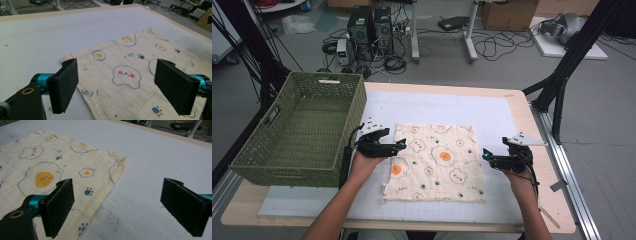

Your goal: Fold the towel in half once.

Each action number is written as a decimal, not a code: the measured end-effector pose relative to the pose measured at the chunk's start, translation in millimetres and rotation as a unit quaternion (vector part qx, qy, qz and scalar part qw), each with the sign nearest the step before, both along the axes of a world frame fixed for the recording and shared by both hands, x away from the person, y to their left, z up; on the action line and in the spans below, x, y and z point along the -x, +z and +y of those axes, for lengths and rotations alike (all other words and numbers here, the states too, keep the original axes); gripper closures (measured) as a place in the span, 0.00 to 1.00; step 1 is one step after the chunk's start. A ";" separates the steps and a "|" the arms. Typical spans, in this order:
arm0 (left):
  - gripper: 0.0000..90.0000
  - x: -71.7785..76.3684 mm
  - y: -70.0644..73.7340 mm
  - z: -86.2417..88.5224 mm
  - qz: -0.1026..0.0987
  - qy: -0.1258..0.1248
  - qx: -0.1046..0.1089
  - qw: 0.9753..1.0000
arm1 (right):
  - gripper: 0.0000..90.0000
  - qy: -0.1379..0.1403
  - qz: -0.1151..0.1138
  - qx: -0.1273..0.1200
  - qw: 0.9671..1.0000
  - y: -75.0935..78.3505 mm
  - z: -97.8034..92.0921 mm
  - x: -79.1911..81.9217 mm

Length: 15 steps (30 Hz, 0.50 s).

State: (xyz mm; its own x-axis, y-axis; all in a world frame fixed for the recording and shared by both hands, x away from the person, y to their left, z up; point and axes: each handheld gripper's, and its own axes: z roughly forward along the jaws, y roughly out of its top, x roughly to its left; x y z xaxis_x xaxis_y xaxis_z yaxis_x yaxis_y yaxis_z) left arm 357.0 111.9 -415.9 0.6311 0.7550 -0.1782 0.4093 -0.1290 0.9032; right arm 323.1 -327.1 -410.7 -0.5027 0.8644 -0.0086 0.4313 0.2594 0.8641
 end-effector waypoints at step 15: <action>0.26 -21.5 -6.4 -3.4 0.022 0.027 -0.019 0.999 | 0.13 0.009 0.017 0.009 1.000 -6.7 6.7 -7.6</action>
